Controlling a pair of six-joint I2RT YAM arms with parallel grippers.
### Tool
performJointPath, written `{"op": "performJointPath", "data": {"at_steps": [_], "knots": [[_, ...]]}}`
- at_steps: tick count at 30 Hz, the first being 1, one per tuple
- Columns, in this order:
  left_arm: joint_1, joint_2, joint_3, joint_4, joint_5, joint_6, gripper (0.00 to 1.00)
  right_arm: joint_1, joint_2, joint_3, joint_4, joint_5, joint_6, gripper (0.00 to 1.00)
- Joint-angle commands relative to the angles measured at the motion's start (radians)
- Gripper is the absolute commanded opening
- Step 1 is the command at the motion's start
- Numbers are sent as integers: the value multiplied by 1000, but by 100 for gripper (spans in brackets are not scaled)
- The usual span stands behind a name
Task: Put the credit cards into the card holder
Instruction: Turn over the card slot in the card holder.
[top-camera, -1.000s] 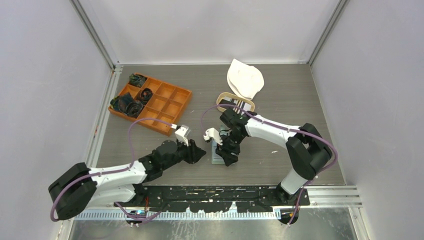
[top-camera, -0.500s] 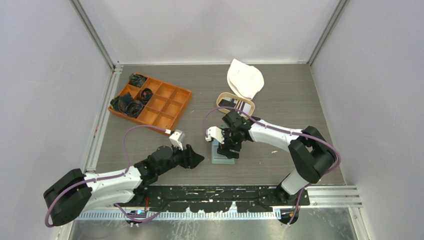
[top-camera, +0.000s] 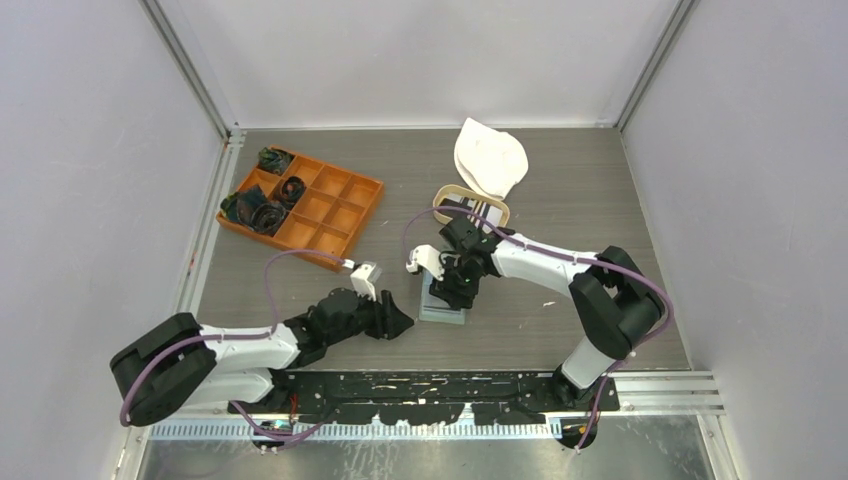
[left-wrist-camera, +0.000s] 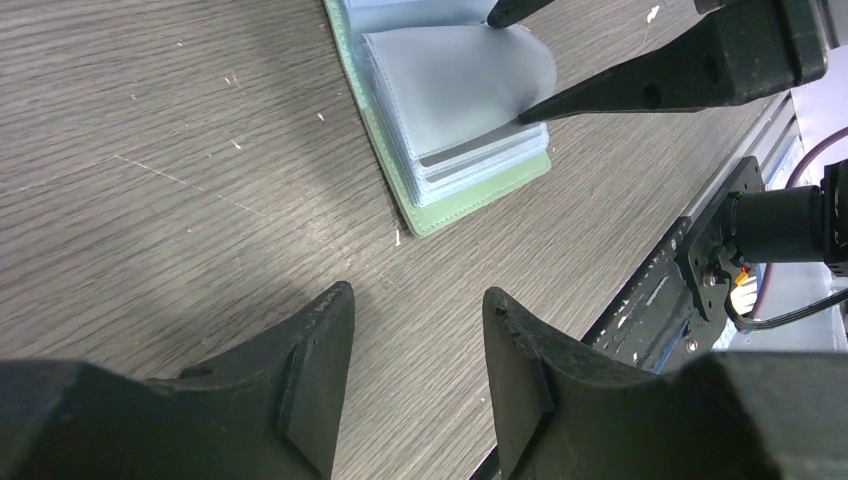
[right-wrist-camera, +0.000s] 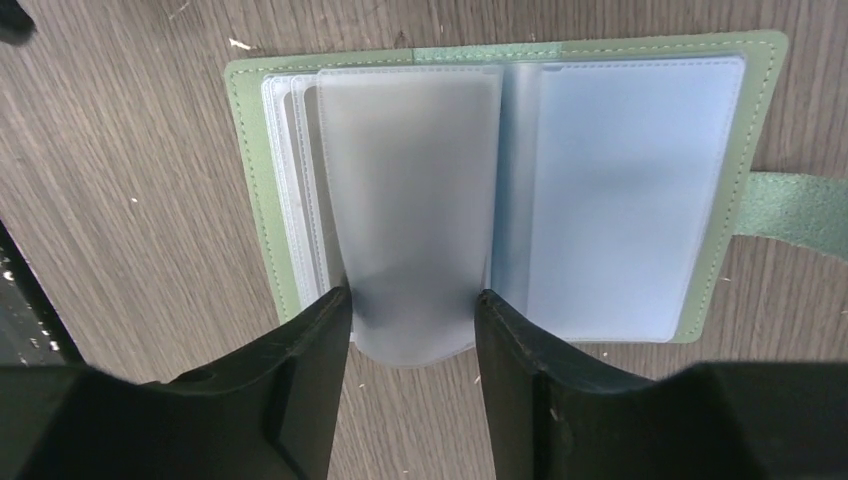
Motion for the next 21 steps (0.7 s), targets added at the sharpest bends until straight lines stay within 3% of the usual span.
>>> {"op": "performJointPath", "data": {"at_steps": [1,9,21], "knots": [[-4,35,55,92,25,-12,50,-6,9,52,-23,-55,73,30],[-2,90,90,140,-9,-1,50,-31,34,89,-53,-102,141,20],[10,183,167,243,-53,-30,49,-180,90,148,-119,-334,282,21]]}}
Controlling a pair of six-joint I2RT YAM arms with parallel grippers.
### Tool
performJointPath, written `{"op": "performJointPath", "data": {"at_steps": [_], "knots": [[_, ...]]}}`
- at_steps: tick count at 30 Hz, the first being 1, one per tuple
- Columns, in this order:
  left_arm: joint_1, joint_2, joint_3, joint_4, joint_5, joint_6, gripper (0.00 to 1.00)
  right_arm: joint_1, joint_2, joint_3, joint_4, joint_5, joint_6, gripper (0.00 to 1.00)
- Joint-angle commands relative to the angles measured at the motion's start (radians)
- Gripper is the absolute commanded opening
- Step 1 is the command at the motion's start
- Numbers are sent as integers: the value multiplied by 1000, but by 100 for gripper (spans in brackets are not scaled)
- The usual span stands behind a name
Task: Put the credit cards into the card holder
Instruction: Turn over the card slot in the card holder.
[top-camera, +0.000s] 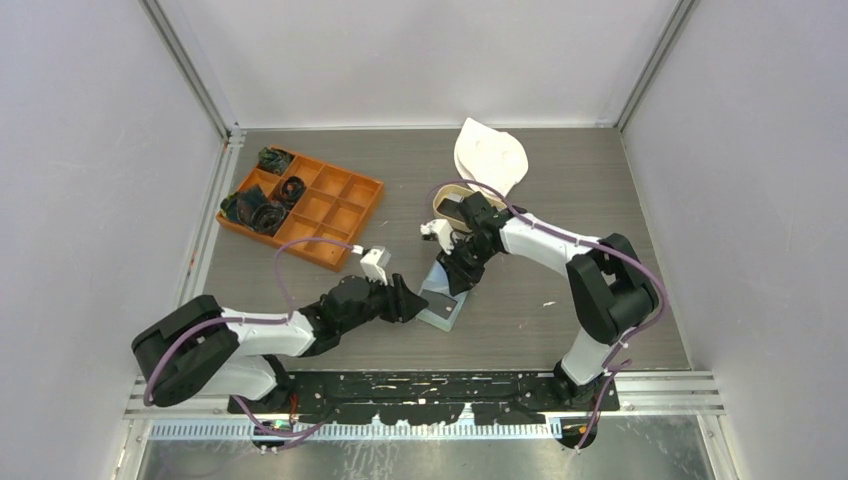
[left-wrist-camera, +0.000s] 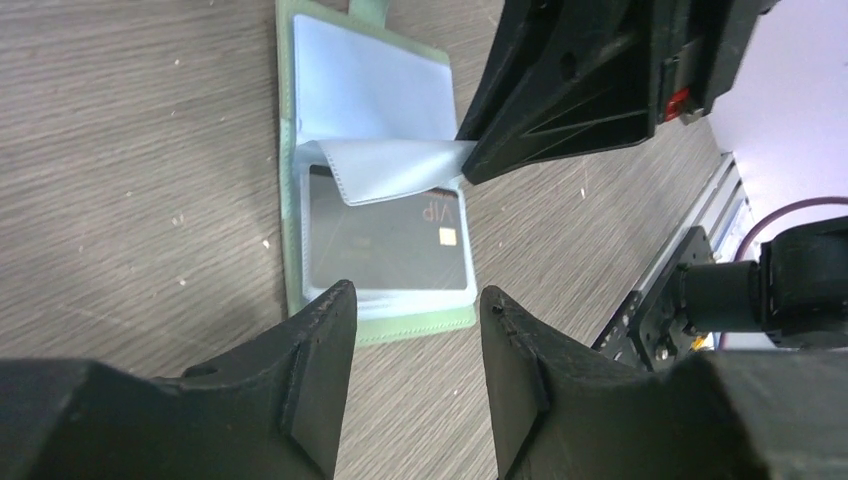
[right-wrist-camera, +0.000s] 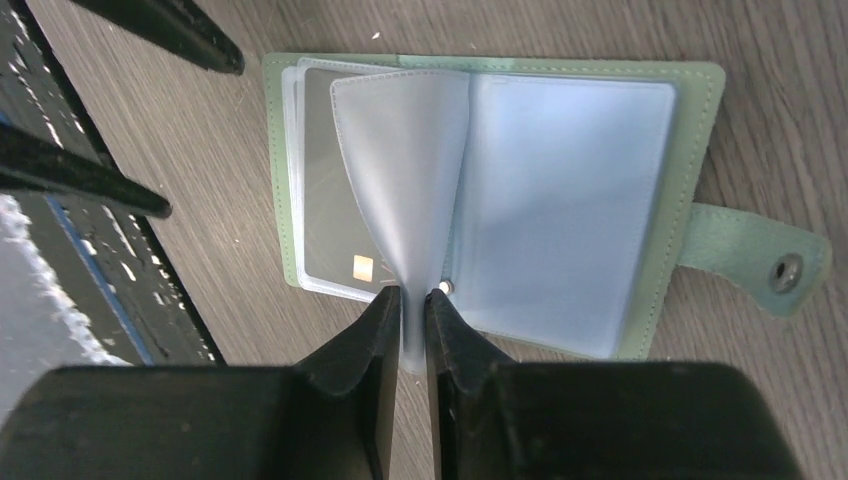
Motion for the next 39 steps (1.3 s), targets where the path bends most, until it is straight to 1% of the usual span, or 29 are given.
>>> {"op": "performJointPath", "data": {"at_steps": [1,3,5,10,14,19,24,30,33,37,39], "knots": [[9,57,65,138,-24,-22,49,-49,44,52,-36,-119,76,22],[12,110,78,177,-19,-34,47,-70,64,60,-43,-126,92,22],[15,155,89,211,-13,-47,42,-89,78,64,-43,-130,108,22],[23,276,129,284,47,-70,28,-110,106,77,-48,-136,136,25],[30,365,165,335,84,-91,24,-123,103,79,-36,-137,166,26],[41,436,213,338,104,-96,23,-135,83,71,-3,-117,205,29],[52,467,272,236,86,-68,28,-146,25,54,42,-77,224,36],[60,504,353,146,87,-23,34,-168,-107,-13,146,16,212,47],[67,504,367,135,92,-5,34,-168,-145,-49,172,46,160,46],[68,434,360,87,72,54,34,-166,-114,-53,166,84,128,34],[69,378,348,48,50,93,34,-158,-89,-43,162,130,124,30]]}}
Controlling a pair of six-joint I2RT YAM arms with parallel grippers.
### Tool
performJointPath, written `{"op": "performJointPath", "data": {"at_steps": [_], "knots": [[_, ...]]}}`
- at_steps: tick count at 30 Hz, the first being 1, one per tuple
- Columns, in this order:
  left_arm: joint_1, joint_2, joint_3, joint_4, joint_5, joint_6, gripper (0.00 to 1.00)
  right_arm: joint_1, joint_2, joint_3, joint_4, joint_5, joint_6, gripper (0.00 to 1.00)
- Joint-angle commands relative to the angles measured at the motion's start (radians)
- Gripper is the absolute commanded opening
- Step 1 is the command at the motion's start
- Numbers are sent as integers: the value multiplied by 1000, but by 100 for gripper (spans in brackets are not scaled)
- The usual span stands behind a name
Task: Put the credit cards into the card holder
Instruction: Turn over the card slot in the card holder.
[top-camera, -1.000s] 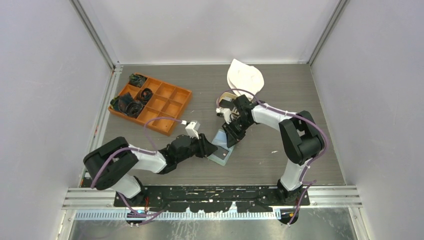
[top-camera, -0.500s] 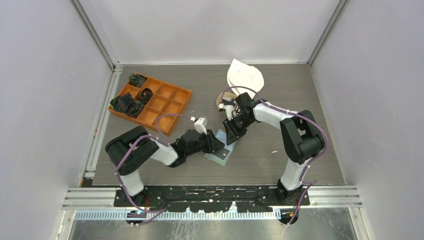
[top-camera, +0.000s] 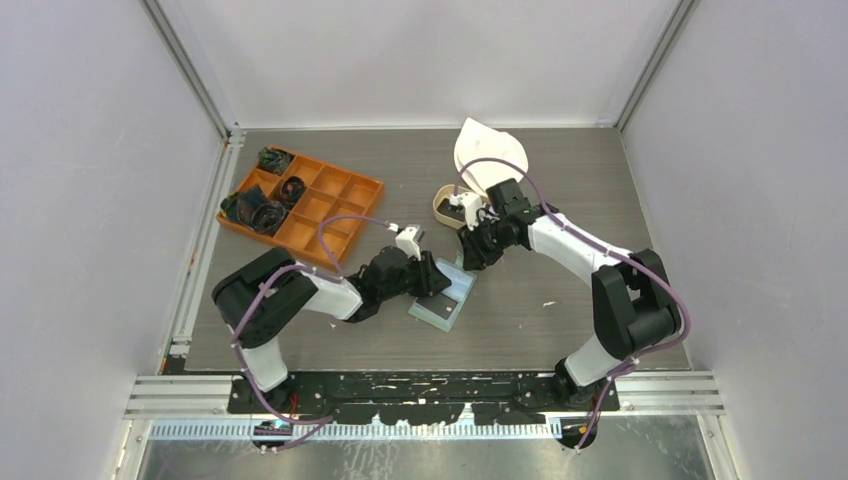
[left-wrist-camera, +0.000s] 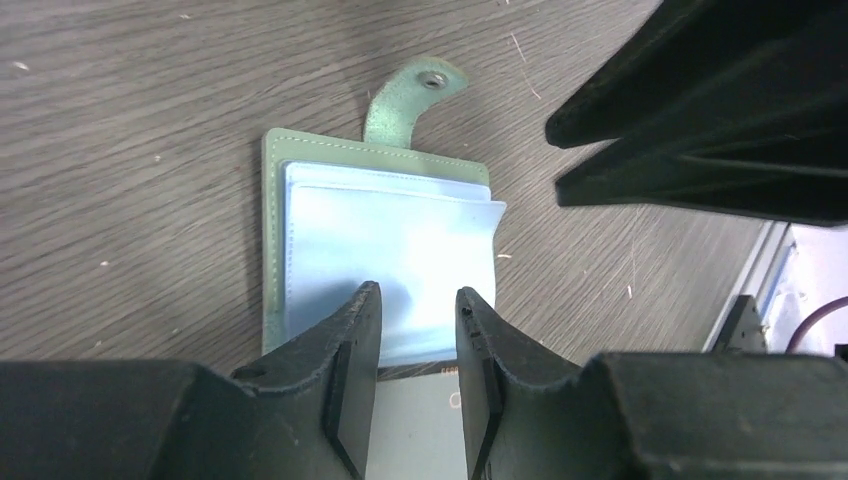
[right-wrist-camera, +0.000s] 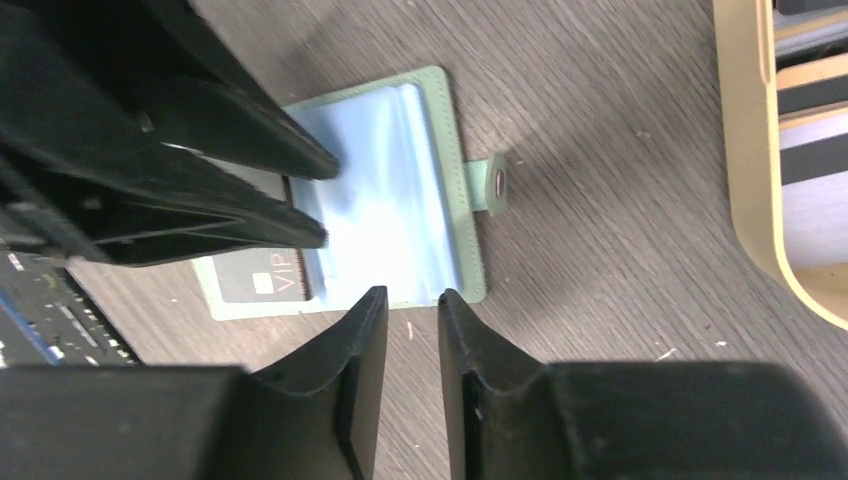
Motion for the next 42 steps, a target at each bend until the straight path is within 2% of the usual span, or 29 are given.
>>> {"op": "performJointPath", "data": {"at_steps": [1,9,11,15,21,23,26,29,32,34,36,39,42], "knots": [[6,-145,-4,-62,-44,117,34,15,42,10,27,103,-38,29],[9,-389,-101,-186,-91,218,37,82,157,65,-29,243,-44,25],[10,-456,-144,-201,-101,230,38,84,170,74,-60,217,-52,25],[14,-566,-196,-254,-101,251,44,95,178,87,-148,71,-78,25],[21,-736,-310,-233,-111,236,70,154,222,149,-302,-141,-113,25],[25,-787,-341,-218,-101,223,76,155,202,164,-304,-143,-111,26],[29,-848,-360,-225,-35,220,77,137,121,156,-257,-70,-99,33],[30,-864,-345,-267,25,214,75,97,29,133,-188,51,-86,41],[30,-799,-333,-257,42,160,68,55,-46,106,-123,113,-78,43],[30,-700,-328,-178,75,142,61,42,-75,91,-100,114,-76,43],[30,-590,-300,-116,103,122,50,43,-84,76,-70,125,-64,43],[30,-430,-209,-70,159,104,36,32,-73,73,-16,216,-31,42],[30,-343,-136,-95,182,105,33,-44,-96,70,71,221,19,43]]}}
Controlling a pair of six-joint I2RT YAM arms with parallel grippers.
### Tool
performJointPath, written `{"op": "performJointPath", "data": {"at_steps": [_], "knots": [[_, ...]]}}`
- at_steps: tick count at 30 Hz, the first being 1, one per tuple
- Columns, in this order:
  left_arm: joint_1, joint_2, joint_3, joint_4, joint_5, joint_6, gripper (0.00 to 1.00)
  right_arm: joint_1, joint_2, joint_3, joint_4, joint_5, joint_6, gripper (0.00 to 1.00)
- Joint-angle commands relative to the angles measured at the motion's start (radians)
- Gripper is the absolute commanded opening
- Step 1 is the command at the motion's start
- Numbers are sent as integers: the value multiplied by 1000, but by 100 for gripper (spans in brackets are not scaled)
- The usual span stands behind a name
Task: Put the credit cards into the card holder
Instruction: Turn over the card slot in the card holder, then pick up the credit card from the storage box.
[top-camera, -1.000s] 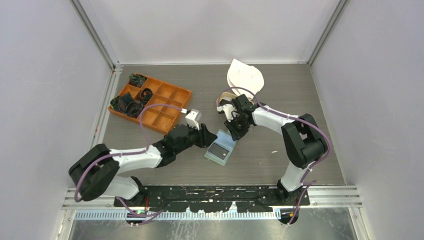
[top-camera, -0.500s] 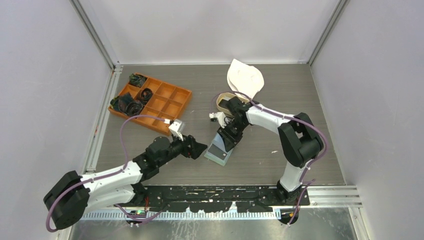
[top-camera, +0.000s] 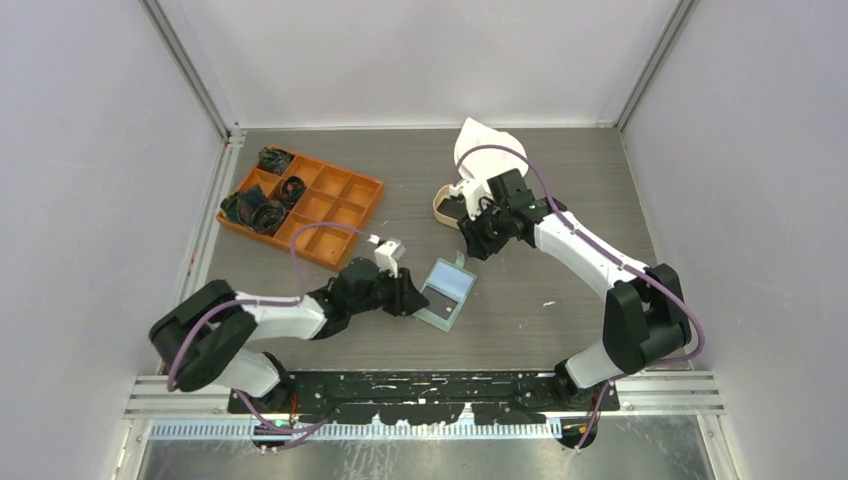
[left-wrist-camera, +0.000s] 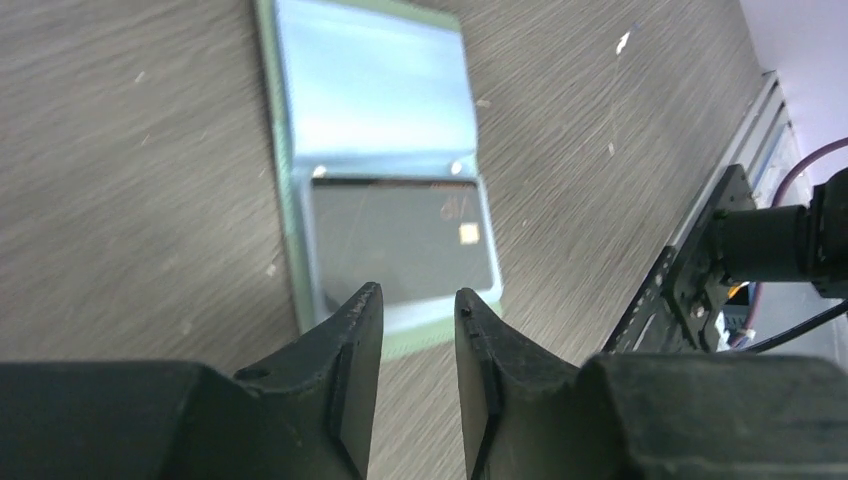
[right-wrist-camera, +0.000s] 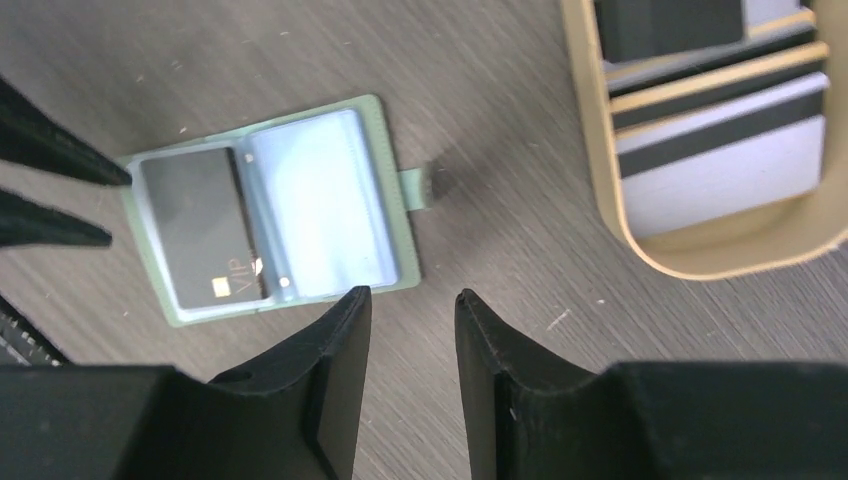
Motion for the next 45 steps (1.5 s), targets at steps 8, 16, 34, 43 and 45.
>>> {"op": "performJointPath", "data": {"at_steps": [8,16,34,43,45], "knots": [[71,-63,93,-44,-83,144,48,-187,-34,3,372,-2,108,85],[302,-78,127,-36,233,47,60,-223,181,195,304,-59,293,76],[331,-42,148,-22,313,-58,57,-256,564,467,245,-213,572,49],[331,-63,133,-28,312,-49,57,-256,614,490,209,-254,593,45],[331,-62,134,-31,313,-47,57,-255,623,490,200,-260,597,43]]}}
